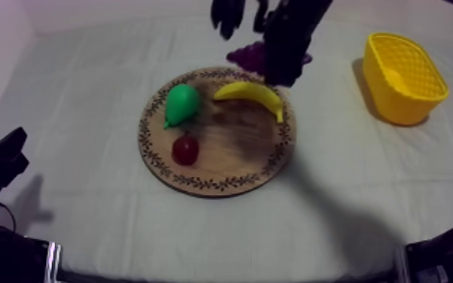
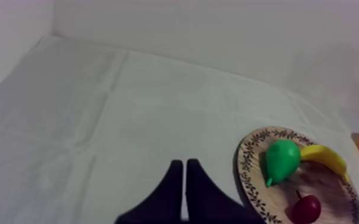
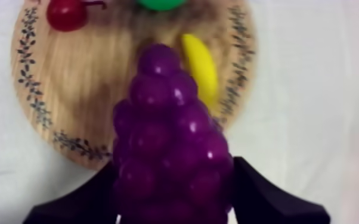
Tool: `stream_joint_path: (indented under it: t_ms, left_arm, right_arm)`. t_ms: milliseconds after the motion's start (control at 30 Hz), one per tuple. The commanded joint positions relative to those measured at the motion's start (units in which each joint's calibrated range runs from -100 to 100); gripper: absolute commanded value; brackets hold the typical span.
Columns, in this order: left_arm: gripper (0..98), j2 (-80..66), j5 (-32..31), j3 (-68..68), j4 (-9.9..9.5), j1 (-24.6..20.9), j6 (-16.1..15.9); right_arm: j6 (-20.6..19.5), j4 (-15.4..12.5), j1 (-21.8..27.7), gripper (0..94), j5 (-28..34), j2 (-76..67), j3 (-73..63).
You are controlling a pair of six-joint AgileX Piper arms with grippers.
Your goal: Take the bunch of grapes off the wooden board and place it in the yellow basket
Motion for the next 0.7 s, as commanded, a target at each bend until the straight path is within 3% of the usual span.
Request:
stream_joint_path:
  t_ms: [0, 667]
  left_arm:
    - [0.1, 0.00, -0.05, -0.03, -0.03, 0.00, -0.01]
    - [0.1, 0.00, -0.05, -0.03, -0.03, 0.00, -0.01]
  right_arm:
    - [-0.43, 0.27, 1.46, 34.6, -1.67, -3.87, 0.48]
    - [-7.95, 2.80, 17.50, 35.6, -17.80, -19.32, 8.15]
